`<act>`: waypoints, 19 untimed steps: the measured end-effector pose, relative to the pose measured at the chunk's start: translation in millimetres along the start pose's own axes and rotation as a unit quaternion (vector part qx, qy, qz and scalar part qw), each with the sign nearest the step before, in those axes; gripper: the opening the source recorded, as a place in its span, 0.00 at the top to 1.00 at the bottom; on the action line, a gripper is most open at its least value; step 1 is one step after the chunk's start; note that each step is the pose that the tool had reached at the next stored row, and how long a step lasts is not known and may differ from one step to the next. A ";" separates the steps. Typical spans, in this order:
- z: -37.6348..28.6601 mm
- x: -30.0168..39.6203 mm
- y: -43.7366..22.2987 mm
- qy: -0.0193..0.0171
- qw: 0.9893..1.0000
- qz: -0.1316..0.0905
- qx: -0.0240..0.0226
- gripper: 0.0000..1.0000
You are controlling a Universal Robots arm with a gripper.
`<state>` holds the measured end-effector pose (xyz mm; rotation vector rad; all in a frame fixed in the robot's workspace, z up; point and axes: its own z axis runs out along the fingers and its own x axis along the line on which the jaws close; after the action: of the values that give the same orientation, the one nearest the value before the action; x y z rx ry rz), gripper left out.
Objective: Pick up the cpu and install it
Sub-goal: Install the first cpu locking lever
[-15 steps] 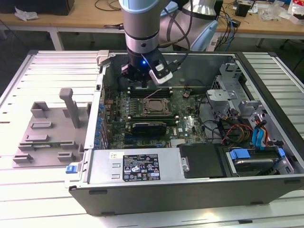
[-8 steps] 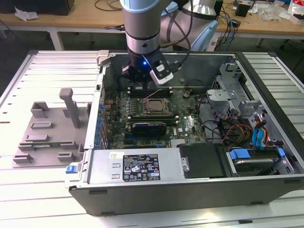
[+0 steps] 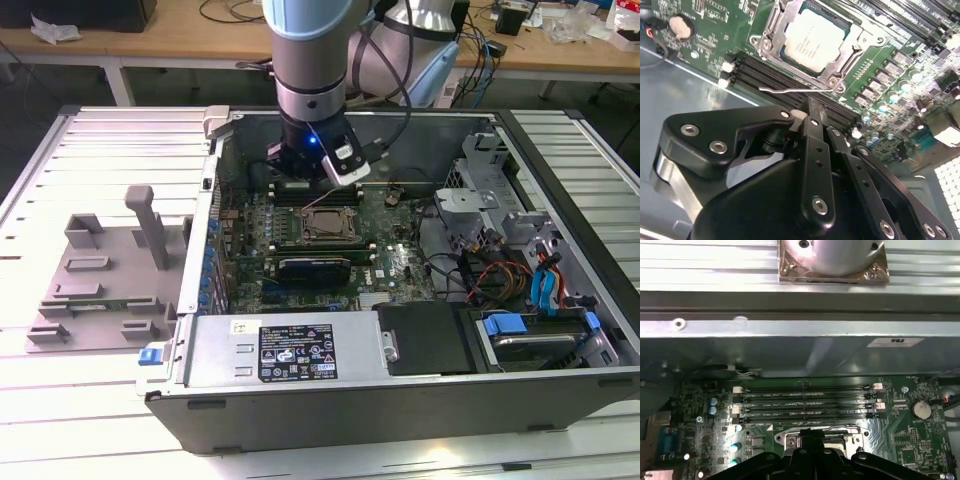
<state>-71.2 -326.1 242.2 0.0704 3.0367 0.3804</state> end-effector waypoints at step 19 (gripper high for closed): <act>23.0 -9.8 10.4 -0.001 1.000 0.009 0.001 0.89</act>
<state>-59.1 -310.9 223.2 0.0984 3.0365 0.3790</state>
